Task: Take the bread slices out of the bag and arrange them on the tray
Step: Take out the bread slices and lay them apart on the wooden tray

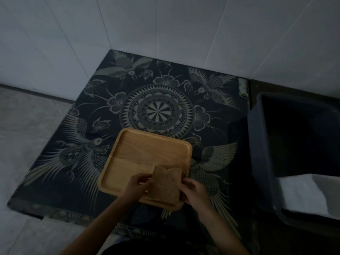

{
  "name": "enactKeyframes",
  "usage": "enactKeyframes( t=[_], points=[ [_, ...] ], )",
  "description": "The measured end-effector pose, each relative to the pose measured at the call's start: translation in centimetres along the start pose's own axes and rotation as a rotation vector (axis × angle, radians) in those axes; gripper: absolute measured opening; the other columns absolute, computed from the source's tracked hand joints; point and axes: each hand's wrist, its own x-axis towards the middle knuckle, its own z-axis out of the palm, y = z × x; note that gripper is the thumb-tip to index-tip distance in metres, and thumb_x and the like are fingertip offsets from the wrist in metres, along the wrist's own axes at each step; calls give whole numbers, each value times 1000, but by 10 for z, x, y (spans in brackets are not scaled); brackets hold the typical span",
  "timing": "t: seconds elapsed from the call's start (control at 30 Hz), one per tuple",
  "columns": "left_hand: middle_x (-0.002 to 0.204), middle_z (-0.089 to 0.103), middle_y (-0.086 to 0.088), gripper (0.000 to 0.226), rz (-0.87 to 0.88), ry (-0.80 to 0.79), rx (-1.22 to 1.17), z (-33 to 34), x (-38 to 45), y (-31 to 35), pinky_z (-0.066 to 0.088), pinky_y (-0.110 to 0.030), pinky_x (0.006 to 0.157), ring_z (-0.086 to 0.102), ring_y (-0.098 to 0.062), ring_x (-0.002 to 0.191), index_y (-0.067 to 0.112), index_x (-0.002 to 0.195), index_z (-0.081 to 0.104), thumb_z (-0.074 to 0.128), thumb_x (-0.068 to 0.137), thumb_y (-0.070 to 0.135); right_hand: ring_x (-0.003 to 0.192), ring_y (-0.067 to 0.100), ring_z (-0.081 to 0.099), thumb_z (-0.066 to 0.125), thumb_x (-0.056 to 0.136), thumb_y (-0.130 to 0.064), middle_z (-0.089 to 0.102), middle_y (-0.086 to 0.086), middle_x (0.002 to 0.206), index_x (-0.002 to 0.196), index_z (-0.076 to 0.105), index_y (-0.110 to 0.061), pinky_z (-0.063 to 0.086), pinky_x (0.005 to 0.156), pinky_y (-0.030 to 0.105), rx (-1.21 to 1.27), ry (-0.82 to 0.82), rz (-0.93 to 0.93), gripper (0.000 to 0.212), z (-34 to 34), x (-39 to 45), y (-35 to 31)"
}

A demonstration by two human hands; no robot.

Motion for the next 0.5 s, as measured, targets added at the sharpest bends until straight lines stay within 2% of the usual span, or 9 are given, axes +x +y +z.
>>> enactKeyframes(
  t=[0.13, 0.3, 0.37, 0.5],
  points=[
    [104, 71, -2, 13, 14, 15, -16, -1, -6, -2, 55, -21, 64, 69, -15, 91, 31, 101, 69, 66, 94, 19, 92, 19, 77, 83, 85, -25, 78, 3, 104, 105, 75, -19, 63, 71, 29, 57, -56, 43, 23, -1, 0, -1],
    [110, 70, -7, 19, -18, 12, -49, -7, -8, -6, 57, -37, 79, 68, -25, 102, 22, 113, 69, 66, 95, 23, 92, 16, 75, 84, 83, -22, 78, 2, 102, 102, 75, -20, 61, 70, 25, 22, -59, 7, 21, 4, -2, -5],
    [111, 70, -7, 21, -17, 7, -73, -11, -8, -6, 57, -36, 77, 68, -26, 101, 21, 115, 68, 66, 95, 22, 88, 10, 76, 84, 83, -21, 79, -2, 98, 101, 75, -22, 59, 67, 21, 0, -58, -31, 20, 8, -4, -7],
    [113, 70, -9, 23, 0, -16, -95, -27, -5, -1, 59, -27, 68, 70, -23, 96, 17, 118, 67, 65, 95, 19, 88, 11, 75, 84, 84, -22, 80, -4, 95, 99, 74, -24, 58, 66, 24, -37, -22, -79, 18, 24, -5, -14]
  ],
)
